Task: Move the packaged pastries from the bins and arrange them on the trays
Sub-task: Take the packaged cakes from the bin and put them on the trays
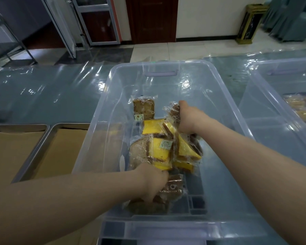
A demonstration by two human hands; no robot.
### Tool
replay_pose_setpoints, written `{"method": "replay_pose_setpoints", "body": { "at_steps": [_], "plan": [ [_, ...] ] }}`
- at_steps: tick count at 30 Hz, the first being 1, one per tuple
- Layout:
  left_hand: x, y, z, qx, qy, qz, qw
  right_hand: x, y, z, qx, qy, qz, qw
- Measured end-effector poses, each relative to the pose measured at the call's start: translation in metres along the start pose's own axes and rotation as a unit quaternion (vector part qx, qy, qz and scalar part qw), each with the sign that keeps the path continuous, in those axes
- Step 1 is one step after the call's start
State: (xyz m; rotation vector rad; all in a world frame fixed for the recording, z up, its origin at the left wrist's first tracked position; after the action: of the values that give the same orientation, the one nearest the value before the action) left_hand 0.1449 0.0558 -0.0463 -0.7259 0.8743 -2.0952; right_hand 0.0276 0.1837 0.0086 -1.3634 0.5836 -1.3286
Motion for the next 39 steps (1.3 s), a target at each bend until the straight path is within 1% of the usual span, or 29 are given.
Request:
{"method": "replay_pose_setpoints", "body": {
  "at_steps": [2, 4, 6, 7, 9, 10, 13, 15, 16, 17, 19, 21, 23, 26, 28, 31, 33, 34, 35, 36, 37, 38, 39],
  "plan": [
    [0.004, -0.005, -0.006, 0.012, -0.03, 0.049, 0.998, 0.0, 0.0, 0.001, 0.002, -0.001, 0.0, 1.0],
    [0.015, -0.015, -0.015, 0.026, -0.079, 0.117, 0.99, 0.001, -0.001, 0.001, 0.004, 0.001, 0.0, 1.0],
    [0.035, -0.026, -0.022, 0.048, -0.133, 0.199, 0.97, 0.001, -0.002, 0.001, 0.003, 0.005, -0.005, 1.0],
    [0.048, -0.03, -0.024, 0.059, -0.156, 0.252, 0.953, 0.0, -0.003, 0.001, 0.0, 0.007, -0.009, 1.0],
    [0.076, -0.035, -0.027, 0.065, -0.197, 0.362, 0.909, -0.002, -0.005, 0.002, -0.009, 0.015, -0.018, 1.0],
    [0.089, -0.036, -0.029, 0.059, -0.22, 0.415, 0.881, -0.003, -0.006, 0.002, -0.012, 0.019, -0.022, 0.999],
    [0.117, -0.028, -0.04, 0.047, -0.288, 0.563, 0.773, -0.004, -0.007, 0.002, -0.023, 0.024, -0.027, 0.999],
    [0.122, -0.015, -0.048, 0.08, -0.308, 0.632, 0.706, -0.004, -0.005, 0.002, -0.023, 0.022, -0.029, 0.999],
    [0.121, -0.008, -0.052, 0.095, -0.311, 0.651, 0.686, -0.004, -0.003, 0.002, -0.021, 0.02, -0.029, 0.999],
    [0.119, -0.001, -0.056, 0.102, -0.312, 0.658, 0.678, -0.003, -0.002, 0.002, -0.019, 0.019, -0.028, 0.999],
    [0.116, 0.009, -0.062, 0.102, -0.307, 0.664, 0.674, -0.004, 0.0, 0.001, -0.017, 0.018, -0.025, 0.999],
    [0.112, 0.016, -0.066, 0.111, -0.297, 0.679, 0.662, -0.004, 0.002, -0.001, -0.014, 0.015, -0.017, 1.0],
    [0.107, 0.021, -0.068, 0.131, -0.285, 0.694, 0.648, -0.004, 0.002, -0.003, -0.015, 0.012, -0.005, 1.0],
    [0.099, 0.025, -0.069, 0.162, -0.27, 0.701, 0.64, -0.004, 0.004, -0.005, -0.017, 0.006, 0.001, 1.0],
    [0.096, 0.024, -0.069, 0.175, -0.265, 0.713, 0.625, -0.004, 0.005, -0.005, -0.02, 0.005, 0.003, 1.0],
    [0.096, 0.02, -0.07, 0.173, -0.26, 0.715, 0.625, -0.005, 0.006, -0.005, -0.031, 0.008, 0.006, 0.999],
    [0.096, 0.016, -0.072, 0.146, -0.271, 0.712, 0.631, -0.006, 0.006, -0.006, -0.043, 0.015, 0.008, 0.999],
    [0.096, 0.013, -0.073, 0.117, -0.285, 0.706, 0.638, -0.006, 0.005, -0.007, -0.049, 0.022, 0.008, 0.999],
    [0.096, 0.009, -0.074, 0.081, -0.3, 0.687, 0.657, -0.007, 0.005, -0.007, -0.054, 0.029, 0.008, 0.998],
    [0.097, 0.005, -0.075, 0.039, -0.318, 0.645, 0.694, -0.007, 0.005, -0.007, -0.055, 0.034, 0.009, 0.998],
    [0.097, 0.0, -0.074, -0.008, -0.341, 0.579, 0.741, -0.008, 0.005, -0.007, -0.056, 0.033, 0.012, 0.998],
    [0.095, -0.007, -0.07, -0.057, -0.359, 0.51, 0.779, -0.008, 0.005, -0.007, -0.057, 0.031, 0.014, 0.998],
    [0.094, -0.013, -0.066, -0.101, -0.365, 0.466, 0.8, -0.007, 0.005, -0.007, -0.061, 0.028, 0.014, 0.998]
  ]
}}
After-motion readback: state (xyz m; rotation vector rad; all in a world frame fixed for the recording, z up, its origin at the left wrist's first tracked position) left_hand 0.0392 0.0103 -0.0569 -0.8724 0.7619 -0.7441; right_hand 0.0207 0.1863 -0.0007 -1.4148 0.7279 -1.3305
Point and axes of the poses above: each hand's wrist, its own z-axis away from the middle knuckle, its own y-axis out of the palm, x = y × z, the point moved 2 cm from there along -z, towards the middle knuckle, and after that the axes turned 15 degrees about -y, right-handed, at the moved point
